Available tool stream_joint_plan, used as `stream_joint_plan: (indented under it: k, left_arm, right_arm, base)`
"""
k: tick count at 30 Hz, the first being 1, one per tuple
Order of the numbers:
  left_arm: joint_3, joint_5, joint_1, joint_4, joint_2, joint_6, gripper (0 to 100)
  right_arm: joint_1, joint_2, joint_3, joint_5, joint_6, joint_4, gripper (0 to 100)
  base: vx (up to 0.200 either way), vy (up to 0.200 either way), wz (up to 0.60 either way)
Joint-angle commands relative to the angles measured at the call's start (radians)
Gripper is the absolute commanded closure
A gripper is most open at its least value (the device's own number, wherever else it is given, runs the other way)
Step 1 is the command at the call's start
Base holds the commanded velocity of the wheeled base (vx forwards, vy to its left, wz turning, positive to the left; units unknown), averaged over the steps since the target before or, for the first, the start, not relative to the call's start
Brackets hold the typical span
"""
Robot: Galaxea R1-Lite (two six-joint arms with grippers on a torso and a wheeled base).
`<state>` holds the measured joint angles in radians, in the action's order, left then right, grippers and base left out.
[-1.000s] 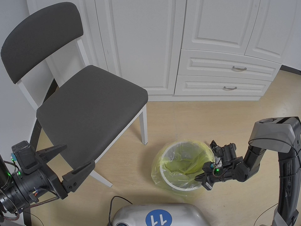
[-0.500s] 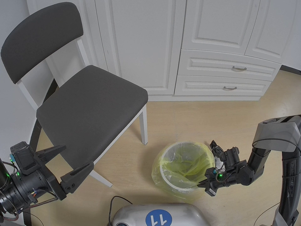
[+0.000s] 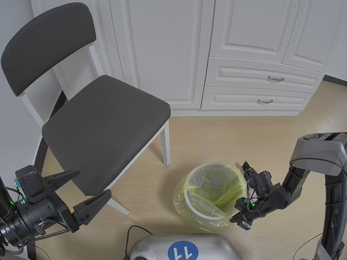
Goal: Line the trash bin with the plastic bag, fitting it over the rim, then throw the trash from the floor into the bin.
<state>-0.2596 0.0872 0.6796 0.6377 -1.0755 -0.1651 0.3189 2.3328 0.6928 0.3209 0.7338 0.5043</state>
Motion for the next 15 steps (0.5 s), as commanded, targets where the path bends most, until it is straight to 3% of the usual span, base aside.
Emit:
stream_joint_plan:
  k: [1, 4, 15]
  left_arm:
    - [-0.001, 0.0, 0.0, 0.004, -0.011, -0.001, 0]
    - [-0.003, 0.002, -0.002, 0.004, -0.009, -0.002, 0]
    - [-0.006, 0.002, -0.008, 0.005, 0.008, 0.001, 0]
  right_arm:
    - [0.005, 0.017, 0.037, -0.057, -0.007, 0.0, 100]
    - [-0.001, 0.017, 0.05, -0.106, -0.014, 0.007, 100]
    - [-0.05, 0.016, 0.093, -0.131, -0.042, 0.013, 100]
  base:
    - [0.0, 0.0, 0.0]
    - [0.0, 0.0, 0.0]
    - [0.0, 0.0, 0.0]
